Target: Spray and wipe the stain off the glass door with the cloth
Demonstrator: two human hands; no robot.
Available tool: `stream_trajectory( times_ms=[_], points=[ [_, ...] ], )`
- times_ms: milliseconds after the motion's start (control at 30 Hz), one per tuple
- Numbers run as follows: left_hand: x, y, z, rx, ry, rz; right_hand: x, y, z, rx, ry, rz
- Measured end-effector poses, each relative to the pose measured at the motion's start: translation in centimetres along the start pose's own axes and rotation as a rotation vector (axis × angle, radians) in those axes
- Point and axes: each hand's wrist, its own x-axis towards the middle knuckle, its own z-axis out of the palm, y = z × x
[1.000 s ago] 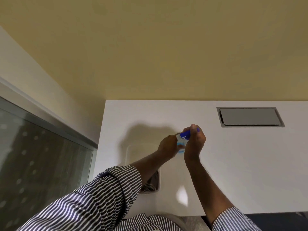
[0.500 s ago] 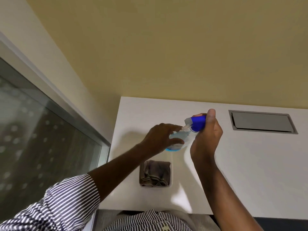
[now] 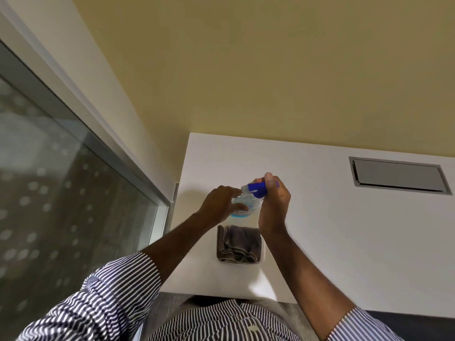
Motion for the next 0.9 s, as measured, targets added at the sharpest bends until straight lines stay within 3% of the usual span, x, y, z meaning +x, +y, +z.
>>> stream_trajectory(
  times_ms=[467,900],
  points=[
    [0.8,-1.7,1.9,-0.066,-0.007,-0.102,0.5,2.0,-0.1,-0.123,-0.079,0.081],
    [0.8,-3.0,0.9,0.001,0.036,0.014,1.5,1.7,-0.3,-0.008,-0.045,0.012]
  ],
)
